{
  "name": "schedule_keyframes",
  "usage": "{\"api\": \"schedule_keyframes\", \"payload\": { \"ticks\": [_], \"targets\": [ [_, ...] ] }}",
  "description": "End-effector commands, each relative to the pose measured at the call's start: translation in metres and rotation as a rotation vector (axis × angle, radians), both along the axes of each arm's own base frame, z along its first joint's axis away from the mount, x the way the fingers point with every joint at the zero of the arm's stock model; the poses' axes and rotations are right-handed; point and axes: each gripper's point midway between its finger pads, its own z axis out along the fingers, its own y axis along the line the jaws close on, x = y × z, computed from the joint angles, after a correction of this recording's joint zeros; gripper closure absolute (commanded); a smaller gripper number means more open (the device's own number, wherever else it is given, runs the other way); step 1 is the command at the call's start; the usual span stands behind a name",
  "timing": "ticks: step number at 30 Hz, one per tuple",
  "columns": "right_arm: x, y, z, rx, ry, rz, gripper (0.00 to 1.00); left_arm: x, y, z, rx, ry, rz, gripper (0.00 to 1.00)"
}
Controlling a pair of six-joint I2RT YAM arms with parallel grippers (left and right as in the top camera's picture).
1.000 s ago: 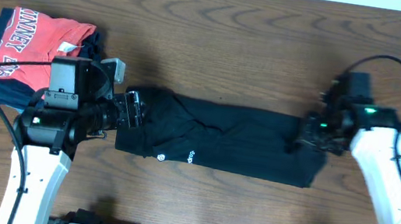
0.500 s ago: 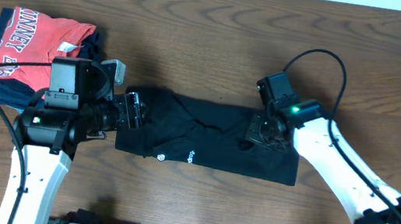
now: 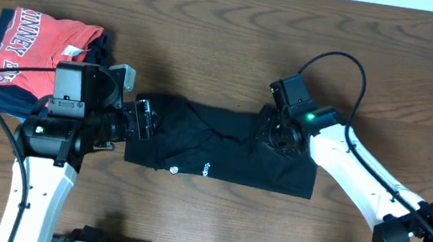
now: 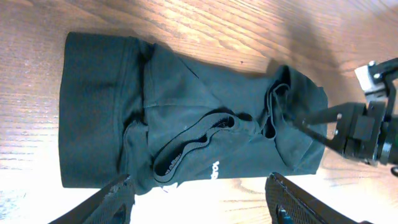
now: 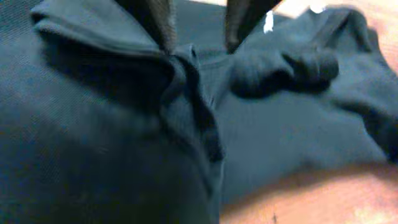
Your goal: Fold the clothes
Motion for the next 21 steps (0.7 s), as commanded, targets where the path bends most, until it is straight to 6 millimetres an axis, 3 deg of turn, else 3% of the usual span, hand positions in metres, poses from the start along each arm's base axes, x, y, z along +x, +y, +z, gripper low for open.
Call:
{"api": "schedule_keyframes", "payload": {
  "ticks": [1,5,8,11,16,21],
  "targets": [
    [-0.006,0.011,0.003,0.034,0.012,0.074,0.6,0.002,0.0,0.006,0.002,-0.023,-0.016,0.32],
    [0.0,0.003,0.006,0.002,-0.044,0.153,0.56,0.002,0.0,0.006,0.002,-0.023,-0.016,0.31],
    [0.011,-0.009,0.007,-0.036,-0.094,0.189,0.36,0.002,0.0,0.006,0.006,-0.024,-0.022,0.31],
    [0.02,-0.021,0.004,-0.106,-0.165,0.331,0.24,0.001,0.001,0.005,0.014,-0.021,-0.02,0.31],
    [0.026,-0.014,-0.006,-0.127,-0.216,0.49,0.31,0.001,0.003,0.004,0.024,-0.021,-0.015,0.31],
    [0.021,0.008,-0.031,-0.107,-0.19,0.549,0.42,0.001,0.003,0.004,0.024,-0.021,-0.015,0.31]
  ]
}}
